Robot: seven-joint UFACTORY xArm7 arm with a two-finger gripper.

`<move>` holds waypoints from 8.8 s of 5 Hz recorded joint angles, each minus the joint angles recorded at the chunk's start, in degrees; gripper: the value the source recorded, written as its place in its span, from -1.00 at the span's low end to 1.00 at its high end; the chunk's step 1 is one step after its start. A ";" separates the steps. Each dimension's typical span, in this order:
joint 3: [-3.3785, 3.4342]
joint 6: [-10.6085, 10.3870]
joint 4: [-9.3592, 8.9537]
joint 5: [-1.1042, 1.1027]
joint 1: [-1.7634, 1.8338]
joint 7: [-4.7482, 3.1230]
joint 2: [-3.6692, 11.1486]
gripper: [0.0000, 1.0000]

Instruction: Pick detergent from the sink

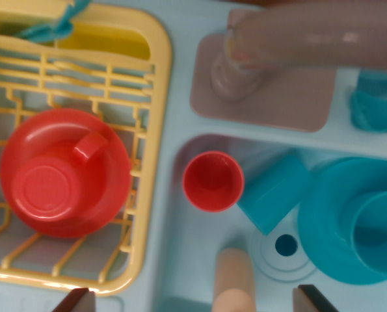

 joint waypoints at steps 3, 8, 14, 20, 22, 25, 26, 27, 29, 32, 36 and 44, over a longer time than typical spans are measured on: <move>-0.35 -2.69 -2.63 0.26 -0.24 -1.28 0.14 -1.00; -1.35 -10.46 -10.22 1.03 -0.95 -4.96 0.53 -1.00; -2.19 -17.03 -16.63 1.67 -1.54 -8.08 0.87 -1.00; -2.75 -21.33 -20.84 2.09 -1.93 -10.12 1.09 -1.00; -2.84 -22.04 -21.53 2.16 -1.99 -10.46 1.12 -1.00; -2.89 -22.40 -21.87 2.20 -2.02 -10.63 1.14 -1.00; -2.89 -22.41 -21.89 2.20 -2.03 -10.63 1.14 -1.00; -2.89 -22.41 -21.89 2.20 -2.03 -10.63 1.14 -1.00; -2.89 -22.41 -21.89 2.20 -2.03 -10.63 1.14 -1.00; -2.89 -22.35 -21.84 2.20 -2.03 -10.63 1.12 1.00; -2.89 -21.03 -20.87 2.16 -2.02 -10.57 0.78 1.00; -2.89 -14.52 -16.06 1.96 -2.02 -10.28 -0.93 1.00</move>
